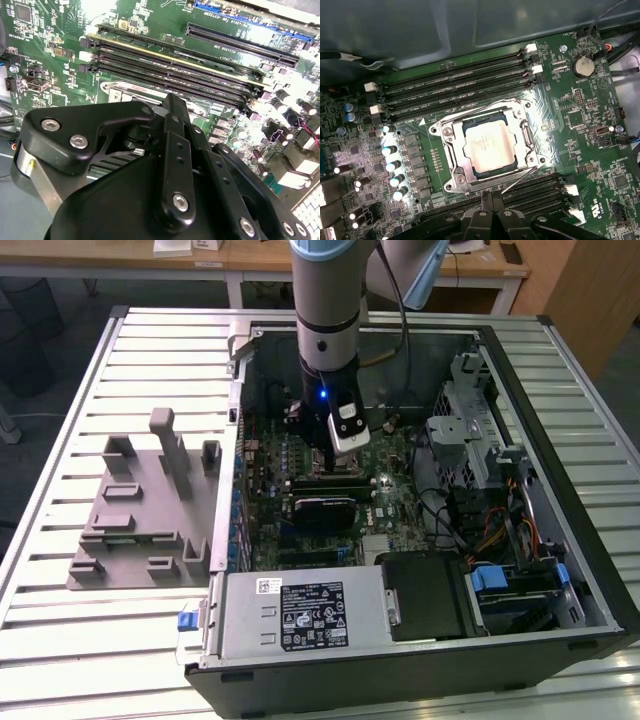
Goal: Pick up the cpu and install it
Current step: 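Install the second cpu locking lever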
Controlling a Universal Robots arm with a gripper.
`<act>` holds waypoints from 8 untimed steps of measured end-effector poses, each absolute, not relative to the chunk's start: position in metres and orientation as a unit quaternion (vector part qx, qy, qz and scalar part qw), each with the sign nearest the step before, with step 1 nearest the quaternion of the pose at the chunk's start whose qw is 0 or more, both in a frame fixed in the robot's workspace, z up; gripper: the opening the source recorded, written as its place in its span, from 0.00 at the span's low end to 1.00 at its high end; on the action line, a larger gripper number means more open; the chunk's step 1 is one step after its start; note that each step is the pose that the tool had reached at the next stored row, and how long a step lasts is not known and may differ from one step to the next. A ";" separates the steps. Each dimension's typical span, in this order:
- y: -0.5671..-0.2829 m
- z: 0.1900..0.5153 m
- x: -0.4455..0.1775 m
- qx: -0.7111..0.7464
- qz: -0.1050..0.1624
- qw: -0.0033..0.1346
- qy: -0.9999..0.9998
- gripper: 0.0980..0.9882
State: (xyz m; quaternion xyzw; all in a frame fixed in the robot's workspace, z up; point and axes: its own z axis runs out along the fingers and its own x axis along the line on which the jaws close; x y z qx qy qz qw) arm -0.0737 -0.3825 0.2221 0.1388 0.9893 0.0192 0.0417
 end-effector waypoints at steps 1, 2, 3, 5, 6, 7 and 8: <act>-0.383 0.222 -0.074 0.138 0.019 0.041 0.989 0.01; -0.383 0.222 -0.074 0.138 0.019 0.039 0.990 0.01; -0.383 0.221 -0.074 0.137 0.019 0.037 0.990 0.01; -0.384 0.220 -0.074 0.136 0.018 0.030 0.990 0.01; -0.384 0.220 -0.074 0.135 0.017 0.026 0.990 0.01; -0.385 0.219 -0.074 0.135 0.017 0.022 0.990 0.01; -0.385 0.219 -0.074 0.135 0.017 0.022 0.990 0.01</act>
